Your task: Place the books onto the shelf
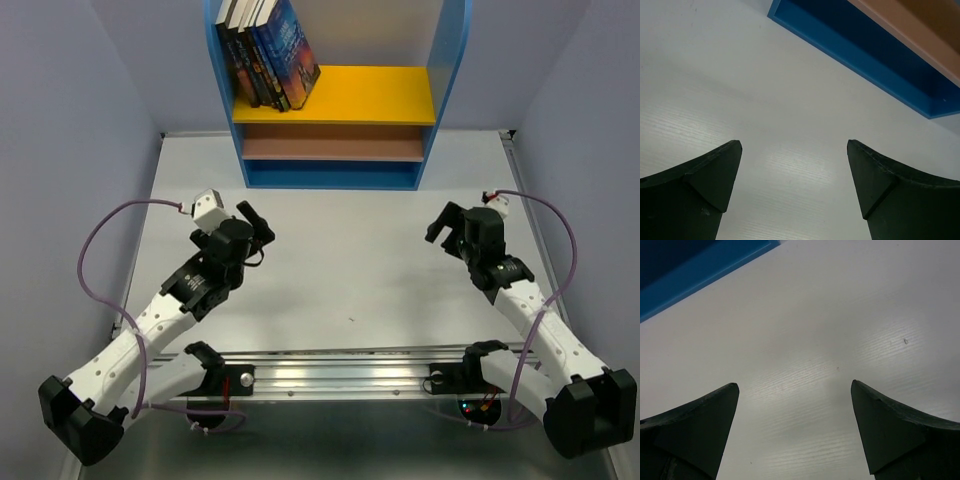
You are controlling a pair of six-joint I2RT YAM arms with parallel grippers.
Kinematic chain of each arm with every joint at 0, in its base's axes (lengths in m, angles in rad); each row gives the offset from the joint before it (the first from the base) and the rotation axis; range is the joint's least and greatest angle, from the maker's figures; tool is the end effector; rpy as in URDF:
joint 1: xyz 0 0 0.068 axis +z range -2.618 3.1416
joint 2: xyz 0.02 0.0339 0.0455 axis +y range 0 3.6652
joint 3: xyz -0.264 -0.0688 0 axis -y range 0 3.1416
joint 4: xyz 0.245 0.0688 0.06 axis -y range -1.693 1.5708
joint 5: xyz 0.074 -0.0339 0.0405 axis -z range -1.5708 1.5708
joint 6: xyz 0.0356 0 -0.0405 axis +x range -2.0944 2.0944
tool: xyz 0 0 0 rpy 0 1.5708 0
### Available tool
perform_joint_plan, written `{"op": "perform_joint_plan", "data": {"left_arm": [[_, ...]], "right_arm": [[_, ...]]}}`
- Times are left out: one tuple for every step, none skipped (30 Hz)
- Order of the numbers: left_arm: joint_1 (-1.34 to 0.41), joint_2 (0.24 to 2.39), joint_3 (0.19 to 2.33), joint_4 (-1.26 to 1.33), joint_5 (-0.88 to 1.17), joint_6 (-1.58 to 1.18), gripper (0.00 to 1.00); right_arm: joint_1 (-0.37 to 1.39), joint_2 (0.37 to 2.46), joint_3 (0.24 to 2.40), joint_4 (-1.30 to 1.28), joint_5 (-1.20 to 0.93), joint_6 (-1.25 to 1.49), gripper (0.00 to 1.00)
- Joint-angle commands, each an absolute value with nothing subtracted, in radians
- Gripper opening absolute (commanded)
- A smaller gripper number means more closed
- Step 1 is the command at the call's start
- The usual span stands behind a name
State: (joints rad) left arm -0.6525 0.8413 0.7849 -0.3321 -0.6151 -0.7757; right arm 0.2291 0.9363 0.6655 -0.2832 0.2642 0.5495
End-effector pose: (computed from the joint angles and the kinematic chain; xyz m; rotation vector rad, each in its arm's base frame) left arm 0.1614 -0.0975 0.3174 -0.5105 1.8326 -0.3713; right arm 0.2045 0.0381 0.2614 0.4892 2.0514 0.1863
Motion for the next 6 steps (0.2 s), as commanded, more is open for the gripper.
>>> {"op": "perform_joint_plan", "data": {"left_arm": [[-0.653,0.877,0.811,-0.327,-0.667,-0.819,0.99],[-0.653,0.884,0.815,-0.328,-0.669,-0.818,0.99],[-0.653,0.899,0.822,-0.33,-0.673,-0.815,0.99],[-0.652,0.903,0.824,-0.328,-0.676,-0.816,0.99],[-0.653,0.908,0.825,-0.328,-0.68,-0.818,0.99],[-0.653,0.919,0.83,-0.322,-0.686,-0.824,0.99]], "right_arm": [[0.23,0.911,0.658,-0.253,0.304,0.591,1.0],[0.23,0.907,0.654,-0.253,0.308,0.591,1.0],[0.23,0.896,0.65,-0.253,0.317,0.589,1.0],[0.23,0.89,0.647,-0.253,0.325,0.588,1.0],[0.23,0.885,0.646,-0.252,0.33,0.584,1.0],[0.23,0.881,0.649,-0.252,0.337,0.581,1.0]]}}
